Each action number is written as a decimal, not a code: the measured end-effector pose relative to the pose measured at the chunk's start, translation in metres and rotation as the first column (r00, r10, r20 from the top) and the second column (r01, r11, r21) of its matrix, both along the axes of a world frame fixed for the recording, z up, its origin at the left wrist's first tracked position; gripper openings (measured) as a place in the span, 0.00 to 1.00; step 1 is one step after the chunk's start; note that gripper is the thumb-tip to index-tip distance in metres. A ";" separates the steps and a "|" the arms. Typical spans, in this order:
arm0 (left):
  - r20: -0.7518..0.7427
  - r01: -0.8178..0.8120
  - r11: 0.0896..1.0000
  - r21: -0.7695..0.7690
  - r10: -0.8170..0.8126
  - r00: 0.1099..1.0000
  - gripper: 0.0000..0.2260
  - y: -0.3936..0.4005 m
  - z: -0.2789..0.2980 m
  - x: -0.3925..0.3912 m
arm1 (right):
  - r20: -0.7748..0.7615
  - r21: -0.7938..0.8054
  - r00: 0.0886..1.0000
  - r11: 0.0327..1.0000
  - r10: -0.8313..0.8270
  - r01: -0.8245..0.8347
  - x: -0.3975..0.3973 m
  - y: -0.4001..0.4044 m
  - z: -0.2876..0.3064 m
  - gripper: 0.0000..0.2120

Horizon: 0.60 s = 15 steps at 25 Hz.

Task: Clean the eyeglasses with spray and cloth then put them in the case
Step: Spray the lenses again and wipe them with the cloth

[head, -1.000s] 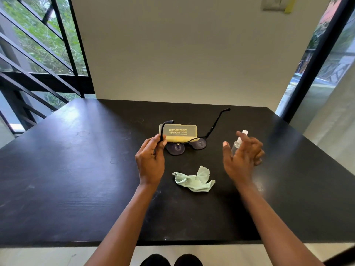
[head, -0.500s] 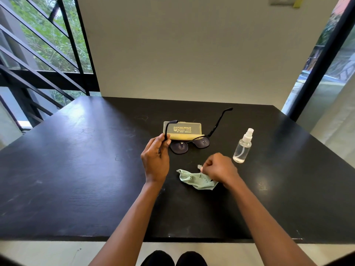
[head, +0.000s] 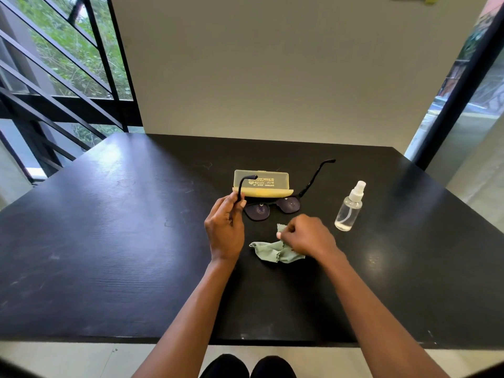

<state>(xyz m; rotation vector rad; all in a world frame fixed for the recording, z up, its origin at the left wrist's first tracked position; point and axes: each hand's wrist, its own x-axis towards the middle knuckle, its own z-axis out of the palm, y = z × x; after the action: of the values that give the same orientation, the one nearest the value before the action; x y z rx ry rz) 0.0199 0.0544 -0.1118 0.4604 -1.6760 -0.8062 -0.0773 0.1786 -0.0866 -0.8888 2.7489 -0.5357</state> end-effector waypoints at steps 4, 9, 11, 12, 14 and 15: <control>0.008 0.003 1.000 0.010 -0.003 1.000 0.10 -0.001 -0.002 0.000 | -0.079 -0.055 0.996 0.998 -0.042 0.037 0.004 -0.003 -0.010 0.07; -0.004 0.003 1.000 0.001 -0.003 1.000 0.10 -0.003 -0.005 0.001 | -0.005 -0.516 0.998 0.855 0.057 -0.051 0.006 0.001 -0.003 0.05; -0.009 0.012 1.000 -0.020 -0.012 1.000 0.09 -0.003 -0.006 0.001 | -0.060 -0.677 0.996 0.731 0.068 -0.090 0.011 -0.005 0.000 0.04; -0.006 0.018 0.999 -0.034 -0.018 1.000 0.09 -0.002 -0.006 0.001 | -0.103 -0.701 0.993 0.703 0.063 -0.117 0.013 -0.009 0.000 0.03; 0.002 0.024 0.998 -0.054 -0.024 1.000 0.10 0.000 -0.007 0.002 | -0.214 -0.647 0.976 0.744 0.032 -0.166 0.014 -0.020 -0.002 0.02; 0.003 0.026 0.998 -0.060 -0.026 1.000 0.10 0.000 -0.006 0.003 | -0.287 -0.571 0.958 0.800 0.013 -0.182 0.016 -0.024 -0.006 0.04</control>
<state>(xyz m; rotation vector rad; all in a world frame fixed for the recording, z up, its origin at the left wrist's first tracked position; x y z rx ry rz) 0.0227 0.0546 -0.1181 0.3988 -1.7067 -0.7729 -0.0616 0.1547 -0.0923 -1.3138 2.7693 -1.4072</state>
